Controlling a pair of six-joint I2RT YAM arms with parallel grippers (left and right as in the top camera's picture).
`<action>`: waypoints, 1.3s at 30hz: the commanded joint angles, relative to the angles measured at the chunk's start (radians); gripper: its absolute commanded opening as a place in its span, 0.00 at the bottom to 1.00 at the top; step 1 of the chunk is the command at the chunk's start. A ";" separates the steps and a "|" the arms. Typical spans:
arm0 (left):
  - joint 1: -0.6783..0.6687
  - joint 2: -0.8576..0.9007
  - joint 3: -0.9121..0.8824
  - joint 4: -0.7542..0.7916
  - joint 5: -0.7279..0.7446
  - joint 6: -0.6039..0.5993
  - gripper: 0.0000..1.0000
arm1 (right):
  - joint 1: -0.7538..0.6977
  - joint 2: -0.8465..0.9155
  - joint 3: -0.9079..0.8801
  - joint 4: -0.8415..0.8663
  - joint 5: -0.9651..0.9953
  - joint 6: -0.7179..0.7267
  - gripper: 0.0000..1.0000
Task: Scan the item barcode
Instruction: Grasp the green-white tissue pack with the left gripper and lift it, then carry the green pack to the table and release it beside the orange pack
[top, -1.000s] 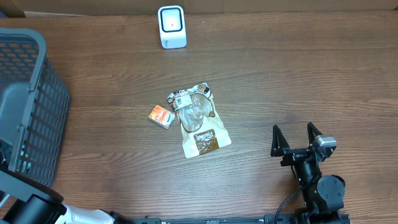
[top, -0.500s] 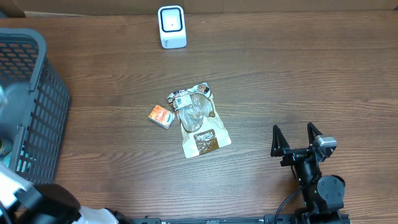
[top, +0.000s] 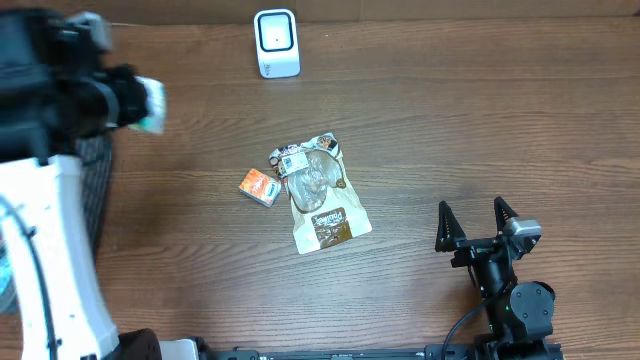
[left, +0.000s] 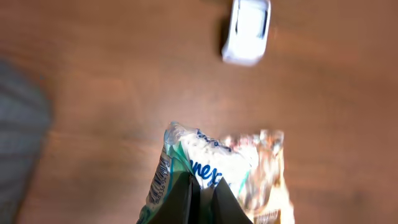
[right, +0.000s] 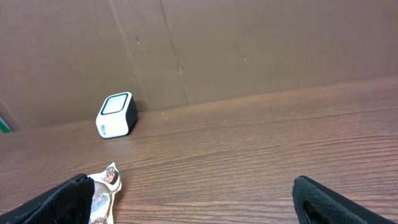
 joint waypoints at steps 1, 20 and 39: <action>-0.100 0.048 -0.119 0.017 -0.097 -0.007 0.04 | -0.004 -0.010 -0.010 0.007 -0.001 0.000 1.00; -0.241 0.142 -0.650 0.394 -0.128 -0.093 0.04 | -0.004 -0.010 -0.010 0.007 -0.001 0.000 1.00; -0.238 0.106 -0.466 0.290 -0.122 -0.080 0.53 | -0.004 -0.010 -0.010 0.007 -0.001 0.000 1.00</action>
